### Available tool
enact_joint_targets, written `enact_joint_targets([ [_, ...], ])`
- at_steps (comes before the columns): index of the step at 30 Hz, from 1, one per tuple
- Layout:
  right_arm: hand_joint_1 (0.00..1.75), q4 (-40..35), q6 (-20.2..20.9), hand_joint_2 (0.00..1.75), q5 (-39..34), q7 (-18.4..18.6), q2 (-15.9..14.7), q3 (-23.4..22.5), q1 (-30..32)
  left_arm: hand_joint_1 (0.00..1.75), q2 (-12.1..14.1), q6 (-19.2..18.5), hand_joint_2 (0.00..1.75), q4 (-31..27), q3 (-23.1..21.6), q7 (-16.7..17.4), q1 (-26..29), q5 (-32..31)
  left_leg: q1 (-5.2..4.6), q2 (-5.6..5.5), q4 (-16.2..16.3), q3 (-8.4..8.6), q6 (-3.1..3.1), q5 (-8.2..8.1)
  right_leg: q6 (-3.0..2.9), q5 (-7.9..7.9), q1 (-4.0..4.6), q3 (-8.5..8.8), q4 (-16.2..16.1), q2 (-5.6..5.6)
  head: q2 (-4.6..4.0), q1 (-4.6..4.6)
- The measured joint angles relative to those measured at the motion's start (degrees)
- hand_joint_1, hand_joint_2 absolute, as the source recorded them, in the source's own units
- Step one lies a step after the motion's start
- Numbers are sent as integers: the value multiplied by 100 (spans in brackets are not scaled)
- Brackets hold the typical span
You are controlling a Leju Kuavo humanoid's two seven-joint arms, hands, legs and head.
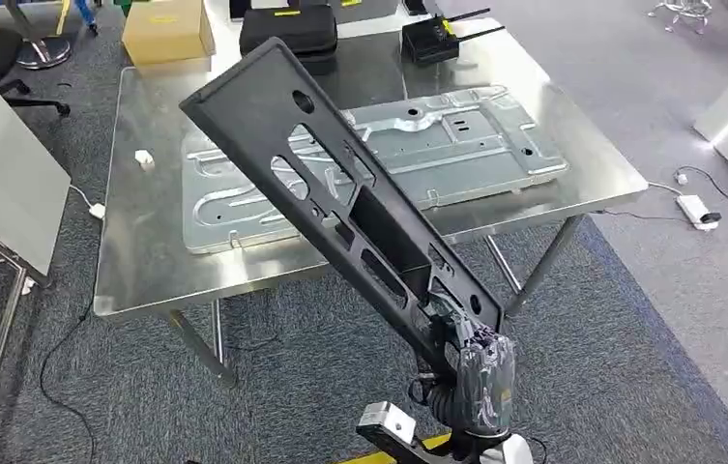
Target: Take the parts from the cabinet and place them on the table.
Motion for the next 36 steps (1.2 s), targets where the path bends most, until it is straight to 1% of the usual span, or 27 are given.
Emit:
enact_joint_targets([
  [1, 175, 0, 0, 175, 7, 0, 0, -2, -12, 0, -9, -2, 175, 0, 0, 0, -2, -9, 0, -4, 7, 59, -30, -48, -20, 294, -3, 211, -523, -10, 0, 0],
  [3, 175, 15, -2, 175, 18, -9, 0, -7, -58, 0, -11, -6, 175, 0, 0, 0, -28, -20, -45, -12, 48, 37, -111, -112, -69, 176, 45, 333, -784, -6, 0, -7],
  [6, 175, 22, -2, 175, 22, 0, 0, -48, -77, 0, -11, -20, 175, 0, 0, 0, -39, -61, -38, 1, -28, 68, -189, -123, -142, 143, 66, 314, -763, 16, 0, -11],
  [7, 175, 20, -4, 175, 33, 9, 4, -61, -92, 0, -11, -22, 175, -2, 0, 4, -37, -63, -26, 7, -1, 82, -229, -177, -187, 156, 3, 380, -836, 13, 0, -20],
  [8, 175, 20, -2, 175, 46, 15, 4, -85, -118, 0, -11, -24, 175, -4, 0, 4, -38, -74, -20, 4, 186, 31, -244, -259, -217, 137, 4, 434, -866, 13, 0, -26],
  [9, 175, 20, -2, 175, 52, 20, 4, -103, -158, 0, -11, -26, 175, -4, 0, 2, -40, -79, -20, 5, 585, -176, -258, -442, -250, 116, 5, 458, -867, -3, 0, -44],
  [11, 175, 22, 0, 175, 66, 33, 4, -127, -210, 0, -13, -37, 175, -4, 0, 2, -35, -81, -12, 6, 1536, -713, -282, -804, -302, 65, 28, 500, -867, -14, 0, -42],
  [12, 175, 26, 0, 175, 68, 35, 4, -138, -219, 0, -13, -44, 175, -4, 0, 4, -27, -87, -12, 6, 1884, -949, -285, -848, -309, 40, 37, 529, -866, -11, 0, -44],
  [13, 175, 26, 0, 175, 74, 42, 4, -142, -222, 0, -13, -46, 175, -4, 0, 4, -26, -103, -12, 6, 1905, -1025, -281, -725, -306, 11, 40, 570, -865, 0, 0, -44],
  [14, 175, 26, 0, 175, 90, 44, 4, -155, -237, 0, -13, -48, 175, -4, 0, 4, -21, -116, -12, 6, 1647, -967, -270, -451, -303, -24, 42, 622, -865, 15, 0, -44],
  [16, 175, 26, 2, 175, 136, 57, 4, -181, -306, 0, -4, -52, 175, -4, 2, 7, -16, -133, -15, 6, 634, -596, -217, 240, -268, -105, 44, 753, -863, 38, 0, -44],
  [17, 175, 26, 4, 175, 157, 66, 4, -192, -342, 0, 0, -55, 175, -2, 2, 7, -12, -140, -26, 5, 285, -477, -167, 341, -242, -149, 41, 752, -865, 37, 0, -39],
  [18, 175, 24, 11, 175, 168, 74, 4, -203, -378, 0, 7, -63, 175, -4, 2, 5, -18, -151, -67, 7, 208, -398, -154, 282, -187, -186, 86, 757, -831, 39, 0, -42],
  [19, 175, 24, 18, 175, 177, 90, 4, -210, -411, 0, 7, -63, 175, -4, 0, 4, -46, -168, -74, 10, 167, -389, -128, 216, -168, -188, 70, 746, -842, 39, 0, -55],
  [21, 175, 26, 24, 175, 195, 103, 4, -221, -448, 0, 7, -63, 175, -4, 2, 0, -41, -177, -84, 2, 146, -390, -87, 197, -114, -197, 58, 777, -896, 21, 0, -50],
  [22, 175, 24, 22, 175, 199, 105, 4, -230, -471, 0, 0, -66, 175, -4, 2, 0, -34, -179, -11, 1, 63, -330, -45, 225, -70, -235, 92, 788, -889, 12, 0, -48],
  [23, 175, 24, 22, 175, 201, 114, 4, -242, -483, 0, -2, -63, 175, -4, 4, 2, -18, -181, -17, 4, 20, -284, -28, 225, -48, -286, 66, 777, -766, 5, 0, -42],
  [24, 175, 24, 24, 175, 212, 114, 4, -251, -513, 0, 0, -63, 175, -4, 2, 2, -19, -184, -11, 16, 4, -257, 20, 211, -26, -430, 62, 624, -478, 2, 0, -20],
  [26, 175, 26, 24, 175, 216, 120, 0, -262, -540, 0, 0, -63, 175, -4, 4, 2, -33, -186, -16, 15, 7, -226, 57, 167, 20, -811, 41, 51, 511, 2, 0, -26],
  [27, 175, 28, 26, 175, 216, 122, -2, -264, -537, 0, 0, -63, 175, -4, 4, 2, -34, -192, -17, 14, 8, -202, 59, 140, 34, -869, 35, -187, 858, 2, 0, -22],
  [28, 175, 35, 31, 175, 216, 122, -4, -264, -541, 0, 0, -66, 175, -4, 4, 2, -31, -195, -17, 7, 9, -163, 54, 109, 42, -760, 31, -316, 943, 2, 0, -26],
  [29, 175, 39, 35, 175, 221, 125, -5, -271, -547, 0, -2, -68, 175, -4, 4, 2, -21, -199, -16, 3, 9, -109, 46, 71, 41, -529, 27, -290, 756, 0, 0, -24],
  [31, 175, 42, 39, 175, 225, 131, -5, -278, -573, 0, -11, -68, 175, -4, 4, 2, -17, -201, -15, -11, 10, 33, 4, -22, 4, 159, 24, 75, -224, -4, 0, -24],
  [32, 175, 42, 42, 175, 225, 131, -7, -280, -584, 0, -15, -68, 175, -4, 4, 2, -17, -201, -15, -10, 8, 82, -29, -73, -29, 334, 33, 221, -667, -13, 0, -22],
  [33, 175, 50, 46, 175, 229, 131, -5, -280, -592, 0, -15, -68, 175, -4, 2, 0, -30, -201, -61, -18, 23, 91, -77, -108, -46, 250, 88, 283, -700, -10, 0, -24],
  [34, 175, 52, 46, 175, 232, 129, -4, -280, -613, 0, -13, -68, 175, -4, 2, 0, -34, -201, -54, -24, 24, 77, -105, -115, -91, 192, 84, 334, -756, -11, 0, -35],
  [36, 175, 59, 55, 175, 232, 144, -7, -284, -607, 0, -13, -68, 175, -4, 2, 0, -43, -201, -52, -5, -26, 97, -152, -124, -136, 166, 95, 319, -764, 13, 0, -44],
])
